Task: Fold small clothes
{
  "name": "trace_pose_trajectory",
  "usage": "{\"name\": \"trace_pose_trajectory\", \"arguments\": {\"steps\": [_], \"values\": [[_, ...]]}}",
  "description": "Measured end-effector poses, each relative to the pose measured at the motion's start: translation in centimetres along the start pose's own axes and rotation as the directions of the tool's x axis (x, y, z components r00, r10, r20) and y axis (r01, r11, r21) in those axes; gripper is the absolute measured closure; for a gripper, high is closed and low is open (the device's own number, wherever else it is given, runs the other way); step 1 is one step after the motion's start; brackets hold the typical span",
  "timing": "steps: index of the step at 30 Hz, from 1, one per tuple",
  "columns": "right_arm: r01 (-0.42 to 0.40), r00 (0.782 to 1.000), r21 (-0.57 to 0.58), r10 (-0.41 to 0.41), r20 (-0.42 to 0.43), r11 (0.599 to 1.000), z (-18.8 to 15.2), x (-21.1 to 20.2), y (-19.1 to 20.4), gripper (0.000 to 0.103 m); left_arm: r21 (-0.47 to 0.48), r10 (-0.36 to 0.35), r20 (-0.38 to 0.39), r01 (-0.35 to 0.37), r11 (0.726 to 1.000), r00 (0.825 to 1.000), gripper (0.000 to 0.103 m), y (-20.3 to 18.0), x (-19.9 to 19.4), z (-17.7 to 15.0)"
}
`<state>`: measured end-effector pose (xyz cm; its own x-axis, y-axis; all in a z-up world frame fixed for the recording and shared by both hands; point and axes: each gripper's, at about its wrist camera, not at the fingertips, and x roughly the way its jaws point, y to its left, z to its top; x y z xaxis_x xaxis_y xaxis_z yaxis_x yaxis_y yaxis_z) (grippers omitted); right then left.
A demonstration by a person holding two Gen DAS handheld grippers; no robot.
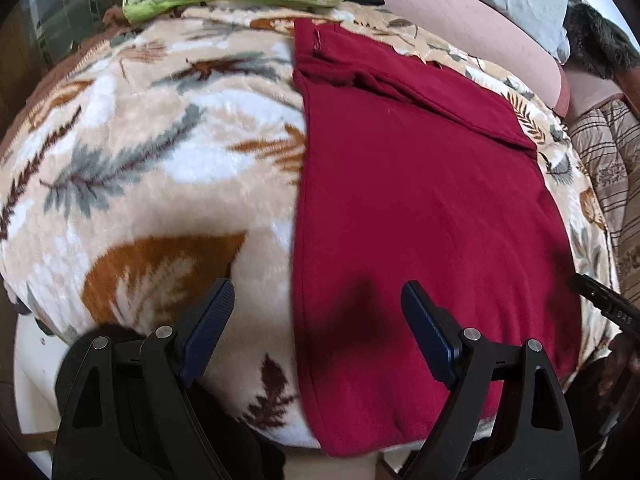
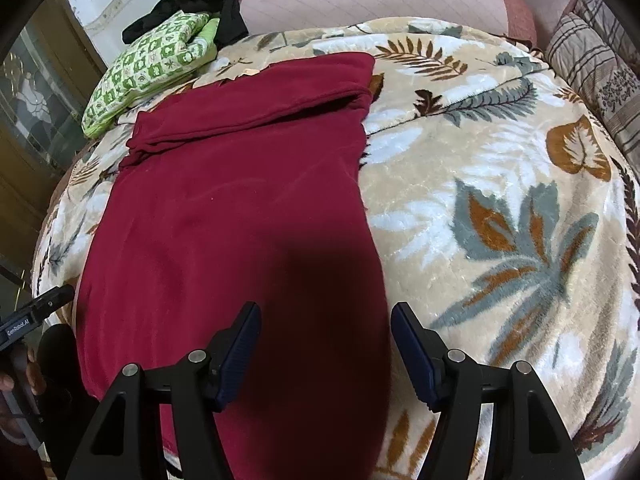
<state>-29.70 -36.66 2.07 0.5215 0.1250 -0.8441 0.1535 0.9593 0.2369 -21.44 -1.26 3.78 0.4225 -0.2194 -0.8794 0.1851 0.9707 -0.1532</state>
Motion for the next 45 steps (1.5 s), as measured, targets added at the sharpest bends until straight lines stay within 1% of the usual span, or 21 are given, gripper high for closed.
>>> {"name": "trace_pose_trajectory", "arguments": {"steps": [1, 5, 6, 9, 16, 32, 35, 40, 45], "values": [[0.0, 1.0, 0.002, 0.0, -0.002, 1.0, -0.2, -0.1, -0.2, 0.038, -0.003, 0.001, -0.01, -0.001, 1.0, 1.0, 0.017, 0.1, 0.1, -0.3], [0.025, 1.0, -0.002, -0.025, -0.015, 1.0, -0.7, -0.2, -1.3, 0.037, 0.024, 0.055, -0.021, -0.054, 0.998, 0.998, 0.017, -0.3, 0.4, -1.4], [0.026, 0.999, 0.002, -0.026, -0.018, 1.0, -0.9, -0.2, -1.5, 0.037, 0.022, 0.058, -0.023, -0.057, 0.998, 0.998, 0.017, -0.3, 0.5, -1.5], [0.017, 1.0, 0.018, -0.017, -0.026, 1.0, -1.3, -0.2, -2.0, 0.037, 0.014, 0.054, -0.027, -0.054, 0.998, 0.998, 0.017, -0.4, 0.7, -1.7], [0.015, 0.999, 0.025, -0.015, -0.035, 1.0, -2.1, 0.0, -1.9, 0.036, 0.032, 0.057, -0.035, -0.056, 0.998, 0.998, 0.017, -0.8, 1.1, -2.0], [0.012, 0.999, 0.006, -0.012, -0.045, 1.0, -2.5, -0.1, -1.5, 0.034, 0.031, 0.062, -0.055, -0.061, 0.998, 0.997, 0.017, -0.8, 1.8, -2.7], [0.013, 0.999, 0.0, -0.013, -0.051, 1.0, -2.6, -0.4, -1.3, 0.034, 0.031, 0.051, -0.063, -0.049, 0.998, 0.997, 0.017, -0.7, 1.8, -2.7], [0.014, 0.999, -0.012, -0.015, -0.052, 1.0, -3.2, -1.3, -1.3, 0.033, 0.025, -0.015, -0.089, 0.017, 1.0, 0.996, 0.017, -0.2, 1.0, -3.4], [-0.021, 0.998, 0.025, 0.022, -0.06, 0.999, -4.2, -2.1, -1.9, 0.033, 0.021, -0.047, -0.113, 0.05, 0.999, 0.992, 0.017, -0.2, 0.9, -4.1]]}}
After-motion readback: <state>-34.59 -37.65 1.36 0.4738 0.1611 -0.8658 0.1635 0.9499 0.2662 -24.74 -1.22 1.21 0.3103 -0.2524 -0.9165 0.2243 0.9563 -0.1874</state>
